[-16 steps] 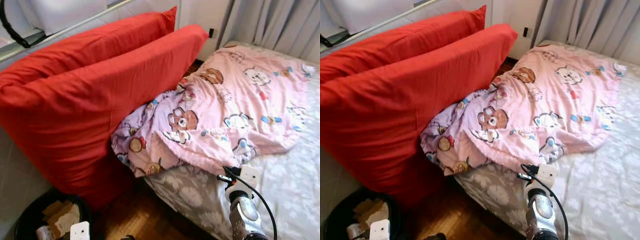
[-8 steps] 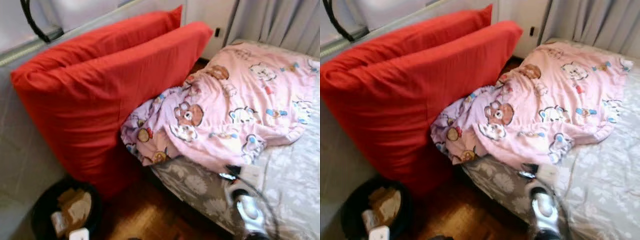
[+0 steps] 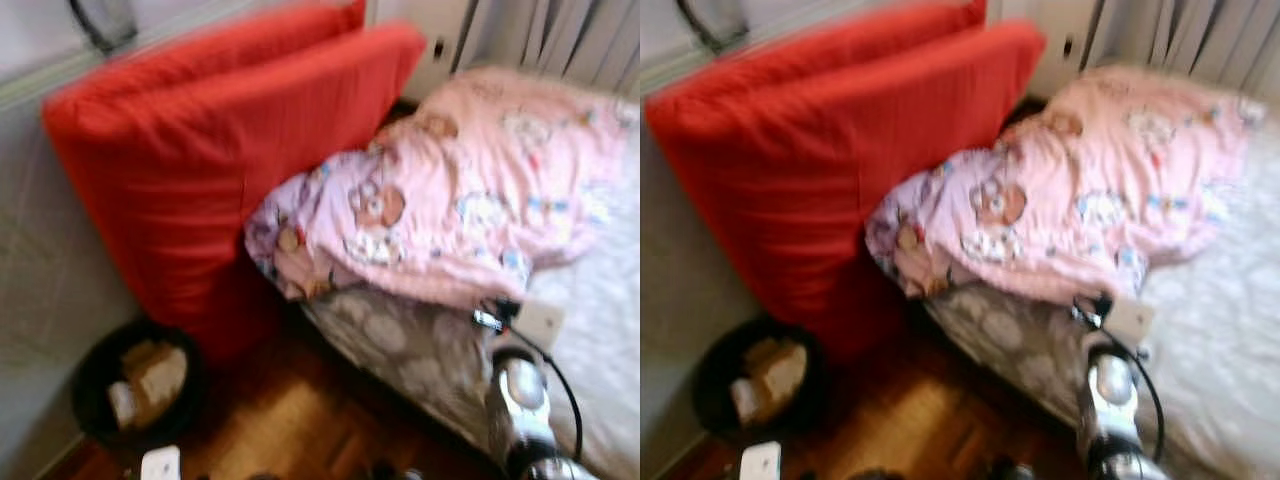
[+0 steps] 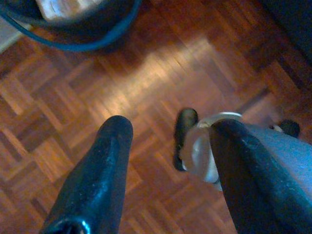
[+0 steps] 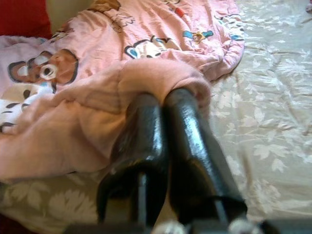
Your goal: Clean up the room
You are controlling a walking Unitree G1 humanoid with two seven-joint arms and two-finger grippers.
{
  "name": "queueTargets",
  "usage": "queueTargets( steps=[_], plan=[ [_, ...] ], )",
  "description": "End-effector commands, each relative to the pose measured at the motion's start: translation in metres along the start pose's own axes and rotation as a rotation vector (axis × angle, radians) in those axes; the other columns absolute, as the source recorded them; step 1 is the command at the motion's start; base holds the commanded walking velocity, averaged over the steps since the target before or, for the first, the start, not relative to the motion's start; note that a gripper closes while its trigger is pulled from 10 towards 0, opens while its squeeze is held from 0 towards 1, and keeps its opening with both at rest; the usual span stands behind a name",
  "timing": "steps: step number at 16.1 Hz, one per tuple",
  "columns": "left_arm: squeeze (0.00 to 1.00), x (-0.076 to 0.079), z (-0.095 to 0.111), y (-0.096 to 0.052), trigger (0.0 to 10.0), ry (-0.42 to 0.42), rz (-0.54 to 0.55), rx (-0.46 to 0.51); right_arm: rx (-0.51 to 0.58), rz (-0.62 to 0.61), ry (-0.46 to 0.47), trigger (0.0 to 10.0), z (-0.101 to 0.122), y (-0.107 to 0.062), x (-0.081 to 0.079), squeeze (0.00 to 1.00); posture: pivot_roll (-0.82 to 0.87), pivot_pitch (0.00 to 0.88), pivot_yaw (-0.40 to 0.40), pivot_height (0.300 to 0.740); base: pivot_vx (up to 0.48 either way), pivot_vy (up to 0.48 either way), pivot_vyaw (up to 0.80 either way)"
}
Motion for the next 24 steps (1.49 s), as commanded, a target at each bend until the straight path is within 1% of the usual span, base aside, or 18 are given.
queueTargets(
  steps=[1,5,7,11,12,13,14,15,16,18,19,21,22,23,24],
  plan=[
    [0.00,-0.006,-0.007,-0.002,10.0,0.005,0.011,-0.024,0.029,0.014,-0.011,10.0,0.004,-0.001,-0.005,0.00,0.11,0.131,-0.003,0.740,-0.274,0.000,0.00],
    [0.00,-0.006,-0.007,-0.002,10.0,0.007,0.012,-0.025,0.062,0.040,-0.039,10.0,0.010,-0.001,-0.011,0.00,0.11,0.128,-0.003,0.740,-0.265,0.000,0.00],
    [0.00,-0.006,-0.008,-0.002,10.0,0.010,0.015,-0.027,0.068,0.033,-0.051,10.0,0.011,-0.001,-0.010,0.00,0.11,0.127,-0.004,0.740,0.000,0.000,0.00],
    [0.00,-0.006,-0.008,-0.003,10.0,0.012,0.013,-0.030,0.126,0.030,-0.121,10.0,0.020,-0.002,-0.009,0.00,0.11,0.131,-0.004,0.740,0.000,0.000,0.00],
    [0.00,-0.006,-0.008,-0.003,10.0,0.012,0.013,-0.031,0.119,0.030,-0.121,10.0,0.019,-0.002,-0.009,0.00,0.11,0.132,-0.005,0.740,0.000,0.000,0.00],
    [0.00,-0.006,-0.009,-0.003,10.0,0.013,0.013,-0.031,0.053,0.011,-0.084,10.0,0.005,-0.004,-0.004,0.00,0.11,0.134,-0.006,0.740,0.000,0.000,0.00],
    [0.00,-0.006,-0.008,-0.003,10.0,0.012,0.014,-0.031,0.013,-0.012,-0.057,10.0,-0.004,-0.006,0.001,0.00,0.11,0.134,-0.006,0.740,0.000,0.000,0.00],
    [0.00,-0.006,-0.008,-0.003,10.0,0.012,0.014,-0.031,-0.046,-0.053,-0.027,10.0,-0.017,-0.010,0.009,0.00,0.11,0.134,-0.006,0.740,0.000,0.000,0.00],
    [0.00,-0.006,-0.008,-0.002,10.0,0.013,0.014,-0.031,-0.147,-0.127,0.006,10.0,-0.039,-0.018,0.026,0.00,0.11,0.138,-0.006,0.740,0.000,0.000,0.00],
    [0.00,-0.006,-0.008,-0.002,10.0,0.017,0.014,-0.031,-0.280,-0.200,0.050,10.0,-0.067,-0.032,0.043,0.00,0.11,0.138,-0.005,0.740,0.000,0.000,0.00],
    [0.00,-0.006,-0.008,-0.002,10.0,0.018,0.014,-0.030,-0.316,-0.216,0.048,10.0,-0.074,-0.037,0.048,0.00,0.11,0.138,-0.005,0.740,0.000,0.000,0.00],
    [0.00,-0.006,-0.008,-0.002,10.0,0.024,0.011,-0.030,-0.441,-0.266,0.030,10.0,-0.099,-0.054,0.063,0.00,0.11,0.138,-0.004,0.740,0.000,0.000,0.00],
    [0.00,-0.006,-0.007,-0.002,10.0,0.027,0.009,-0.030,-0.497,-0.277,0.044,10.0,-0.110,-0.062,0.067,0.00,0.11,0.139,-0.003,0.740,0.000,0.000,0.00],
    [0.00,-0.005,-0.007,-0.002,10.0,0.037,0.003,-0.031,-0.586,-0.252,0.010,10.0,-0.126,-0.076,0.068,0.00,0.11,0.139,-0.003,0.740,0.000,0.000,0.00],
    [0.00,-0.005,-0.007,-0.002,10.0,0.040,0.001,-0.032,-0.626,-0.236,-0.013,10.0,-0.133,-0.082,0.067,0.00,0.10,0.139,-0.003,0.740,0.000,0.000,0.00]
  ],
)
Point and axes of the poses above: a point about 5 cm out from each wrist's last joint towards the gripper, its own y axis pointing out of the wrist towards the gripper, its own z axis along the axis of the wrist's last joint, x = y × z, the point moved 6 cm from there along y, pointing out of the wrist towards the gripper, and after that the axes turned 1 degree about -y, right-handed, at the moved point
